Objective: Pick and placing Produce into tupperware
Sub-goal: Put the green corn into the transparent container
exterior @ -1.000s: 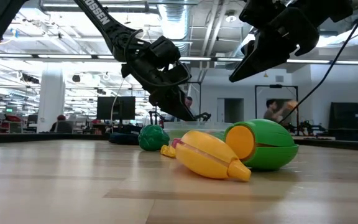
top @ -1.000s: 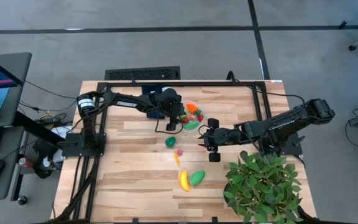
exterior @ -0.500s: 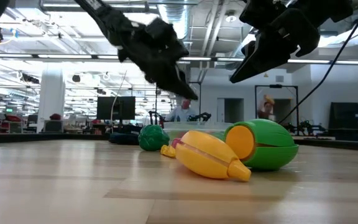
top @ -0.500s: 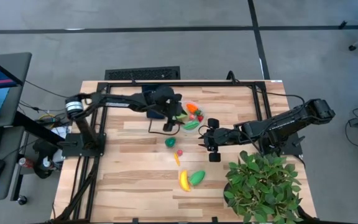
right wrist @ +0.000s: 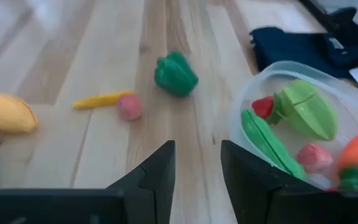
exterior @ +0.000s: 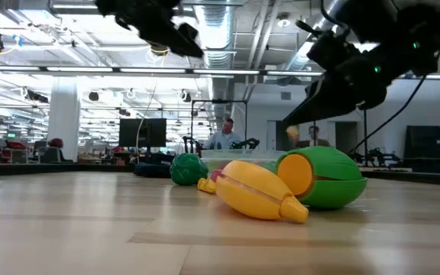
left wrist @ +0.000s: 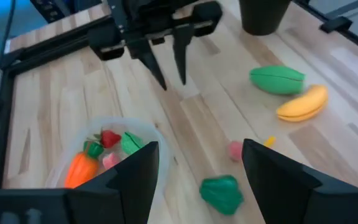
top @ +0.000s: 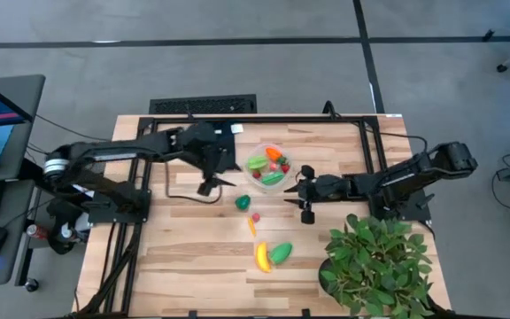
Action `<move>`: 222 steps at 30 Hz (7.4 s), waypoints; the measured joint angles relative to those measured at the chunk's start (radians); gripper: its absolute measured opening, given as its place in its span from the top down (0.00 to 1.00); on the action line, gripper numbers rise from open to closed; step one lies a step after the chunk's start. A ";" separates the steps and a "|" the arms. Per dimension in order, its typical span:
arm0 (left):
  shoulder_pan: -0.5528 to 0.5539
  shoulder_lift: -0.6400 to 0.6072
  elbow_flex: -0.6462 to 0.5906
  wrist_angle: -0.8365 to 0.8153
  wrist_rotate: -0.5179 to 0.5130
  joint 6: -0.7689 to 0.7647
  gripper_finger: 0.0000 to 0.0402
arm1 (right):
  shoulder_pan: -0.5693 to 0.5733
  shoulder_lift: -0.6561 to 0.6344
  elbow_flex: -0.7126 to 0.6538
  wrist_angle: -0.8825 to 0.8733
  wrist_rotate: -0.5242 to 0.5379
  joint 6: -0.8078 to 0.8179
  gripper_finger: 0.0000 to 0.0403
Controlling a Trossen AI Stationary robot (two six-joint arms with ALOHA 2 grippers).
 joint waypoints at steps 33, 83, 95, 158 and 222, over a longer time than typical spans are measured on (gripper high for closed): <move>-0.248 -0.845 -0.535 0.197 -0.224 -0.259 0.44 | 0.050 0.483 -0.074 0.749 -0.174 0.099 0.70; -0.308 -0.842 -0.535 0.241 -0.399 -0.351 0.44 | 0.134 0.507 -0.046 0.733 -0.560 0.139 0.34; -0.308 -0.842 -0.535 0.240 -0.398 -0.364 0.44 | 0.147 0.507 0.050 0.572 -0.572 0.106 0.29; -0.310 -0.789 -0.535 0.241 -0.389 -0.365 0.44 | 0.181 0.650 0.177 0.483 -0.572 0.153 0.32; -0.310 -0.789 -0.535 0.240 -0.365 -0.365 0.44 | 0.065 0.272 0.174 0.082 -0.624 0.037 0.46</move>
